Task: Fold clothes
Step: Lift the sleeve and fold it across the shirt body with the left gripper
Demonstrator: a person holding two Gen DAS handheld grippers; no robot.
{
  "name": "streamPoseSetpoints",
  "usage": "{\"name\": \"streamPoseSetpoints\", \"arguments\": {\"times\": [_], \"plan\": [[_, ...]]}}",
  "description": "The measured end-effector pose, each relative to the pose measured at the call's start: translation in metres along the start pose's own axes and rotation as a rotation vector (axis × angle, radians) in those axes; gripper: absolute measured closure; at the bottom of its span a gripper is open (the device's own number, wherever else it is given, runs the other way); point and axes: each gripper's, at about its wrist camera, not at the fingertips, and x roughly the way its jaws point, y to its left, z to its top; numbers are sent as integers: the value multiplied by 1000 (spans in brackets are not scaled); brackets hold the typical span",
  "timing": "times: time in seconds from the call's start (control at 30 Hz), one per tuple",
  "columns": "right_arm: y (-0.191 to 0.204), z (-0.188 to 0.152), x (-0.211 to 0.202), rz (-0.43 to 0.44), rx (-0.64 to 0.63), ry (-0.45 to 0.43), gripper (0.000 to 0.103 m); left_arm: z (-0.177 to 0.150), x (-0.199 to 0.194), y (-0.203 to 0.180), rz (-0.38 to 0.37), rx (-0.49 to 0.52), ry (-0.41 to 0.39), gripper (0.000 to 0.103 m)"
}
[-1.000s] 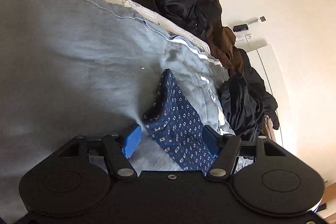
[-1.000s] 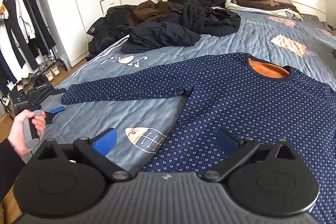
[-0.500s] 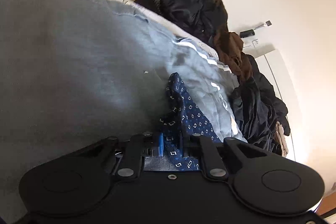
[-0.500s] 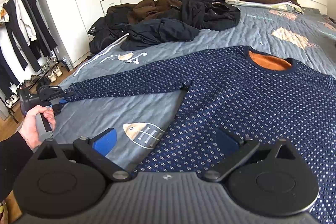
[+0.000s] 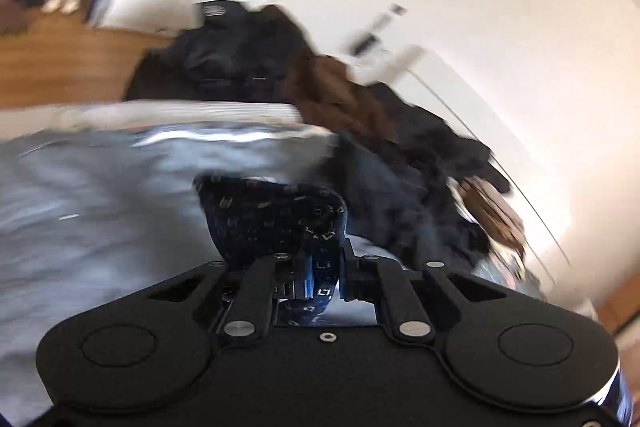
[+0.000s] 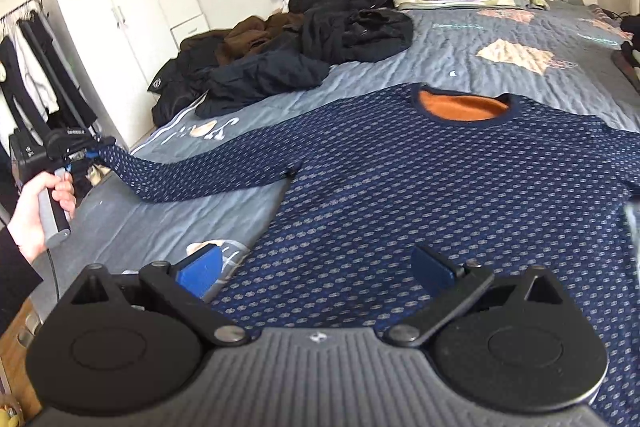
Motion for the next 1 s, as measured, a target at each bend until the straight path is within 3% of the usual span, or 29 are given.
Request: {"name": "streamPoseSetpoints", "arguments": {"times": [0.27,0.5,0.77,1.0], "plan": [[-80,14,-13,-42,47,-48,2,-64,46,-159,-151,252,82,92],[-138,6,-23,-31,92,-38,2,-152,101,-293,-279,422,156,92],[-207,4,-47,-22,107,-54,2,-244,131,-382,-377,557,273,92],[-276,12,-65,-18,282,-142,2,-325,155,-449,-449,676,387,92]]}}
